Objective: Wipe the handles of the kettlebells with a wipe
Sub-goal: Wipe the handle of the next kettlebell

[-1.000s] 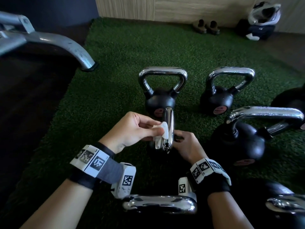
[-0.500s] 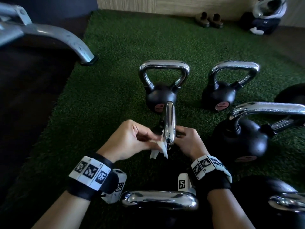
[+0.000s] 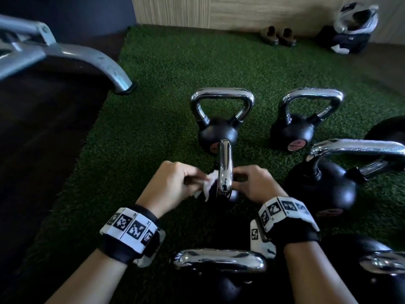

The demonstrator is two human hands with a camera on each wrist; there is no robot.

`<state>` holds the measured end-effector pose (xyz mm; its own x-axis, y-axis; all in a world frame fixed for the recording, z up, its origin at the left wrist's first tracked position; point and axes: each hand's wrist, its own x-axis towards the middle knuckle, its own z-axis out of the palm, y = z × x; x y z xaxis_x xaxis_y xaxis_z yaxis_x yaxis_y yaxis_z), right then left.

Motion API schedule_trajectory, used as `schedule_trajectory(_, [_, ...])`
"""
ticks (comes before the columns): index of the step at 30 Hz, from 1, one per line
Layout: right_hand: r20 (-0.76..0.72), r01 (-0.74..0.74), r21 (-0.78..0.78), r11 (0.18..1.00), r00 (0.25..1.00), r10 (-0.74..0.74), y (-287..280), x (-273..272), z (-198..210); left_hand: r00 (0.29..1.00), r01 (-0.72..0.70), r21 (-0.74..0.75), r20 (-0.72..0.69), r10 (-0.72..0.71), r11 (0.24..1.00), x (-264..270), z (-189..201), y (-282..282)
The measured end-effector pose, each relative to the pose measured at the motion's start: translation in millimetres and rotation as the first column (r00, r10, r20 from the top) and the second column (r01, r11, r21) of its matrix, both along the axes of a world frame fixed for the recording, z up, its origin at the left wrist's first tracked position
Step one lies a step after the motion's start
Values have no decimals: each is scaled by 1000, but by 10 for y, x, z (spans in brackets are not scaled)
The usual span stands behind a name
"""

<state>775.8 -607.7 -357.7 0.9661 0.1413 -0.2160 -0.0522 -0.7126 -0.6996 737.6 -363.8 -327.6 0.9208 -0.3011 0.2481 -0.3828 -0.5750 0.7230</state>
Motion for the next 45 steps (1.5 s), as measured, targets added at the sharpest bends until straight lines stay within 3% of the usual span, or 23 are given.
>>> schedule_trajectory(3, [236,52,4,999,970,-52,-66,16,396,997,-76,-202,-24,73,976,6,197,64])
schedule_trajectory(6, [428,11,313,950,891,-152,30,-56,719,992,-82,-411,-122,35,908,2,415,49])
schedule_trajectory(8, [433,-109,462,880,894,-116,163,-153,909,988,-73,-478,-155,-2,875,23,508,17])
schedule_trajectory(11, [466,-231,513,826,884,-42,264,-220,990,978,-99,-543,-207,-19,834,76,589,-40])
schedule_trajectory(15, [422,-286,528,800,906,45,241,-243,937,951,-127,-622,-297,-82,773,121,657,-136])
schedule_trajectory(20, [375,-264,559,786,926,44,186,-209,872,887,-120,-731,-383,-258,672,193,705,-118])
schedule_trajectory(22, [380,-220,562,797,925,-12,184,-176,814,872,-102,-725,-395,-290,682,244,671,-82])
schedule_trajectory(24, [366,-131,593,795,923,-121,151,-129,725,866,-90,-638,-430,-257,765,322,565,-54])
schedule_trajectory(27, [314,98,628,772,876,-366,33,-33,528,886,50,-170,-448,-122,984,415,303,-34])
schedule_trajectory(28, [269,192,623,759,858,-438,-16,1,418,884,123,1,-455,-109,992,425,179,-49])
schedule_trajectory(30, [162,355,551,755,842,-514,-84,79,173,887,281,137,-414,-203,950,405,-100,-155])
schedule_trajectory(32, [70,406,495,768,863,-501,-65,152,-50,904,360,158,-305,-301,920,395,-432,-325])
schedule_trajectory(35, [45,389,451,803,889,-456,75,193,-182,953,254,89,-192,-233,963,374,-739,-505])
schedule_trajectory(39, [76,323,468,823,913,-401,166,187,-142,983,156,-76,-83,-162,985,300,-745,-562])
schedule_trajectory(45, [101,307,570,762,895,-435,233,316,31,981,102,-217,-142,-135,971,233,-779,-543])
